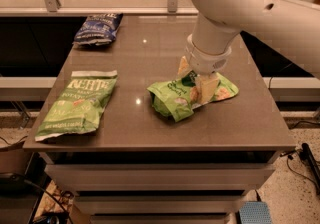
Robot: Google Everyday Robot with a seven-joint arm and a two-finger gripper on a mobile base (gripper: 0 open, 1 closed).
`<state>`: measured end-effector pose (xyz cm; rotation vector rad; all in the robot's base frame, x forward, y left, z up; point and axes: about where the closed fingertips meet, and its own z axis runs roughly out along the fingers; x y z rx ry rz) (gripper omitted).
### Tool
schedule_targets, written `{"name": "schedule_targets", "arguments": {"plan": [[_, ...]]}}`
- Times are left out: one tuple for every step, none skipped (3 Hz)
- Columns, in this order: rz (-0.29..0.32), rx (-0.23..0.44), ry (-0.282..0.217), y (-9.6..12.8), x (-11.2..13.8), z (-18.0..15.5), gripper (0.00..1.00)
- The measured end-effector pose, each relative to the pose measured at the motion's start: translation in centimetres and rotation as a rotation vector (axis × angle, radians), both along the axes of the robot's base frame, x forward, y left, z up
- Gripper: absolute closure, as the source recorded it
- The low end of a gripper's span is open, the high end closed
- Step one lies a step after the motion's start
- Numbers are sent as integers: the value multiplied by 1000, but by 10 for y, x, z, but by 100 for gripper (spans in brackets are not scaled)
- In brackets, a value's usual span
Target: Move green rice chip bag near blue chip bag
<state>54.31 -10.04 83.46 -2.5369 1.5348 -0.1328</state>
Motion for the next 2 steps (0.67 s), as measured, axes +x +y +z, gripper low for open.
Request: {"name": "schedule_targets", "arguments": {"plan": [[0, 0, 0, 0, 0, 0, 100], [-2, -17, 17, 1, 12, 7, 100]]}}
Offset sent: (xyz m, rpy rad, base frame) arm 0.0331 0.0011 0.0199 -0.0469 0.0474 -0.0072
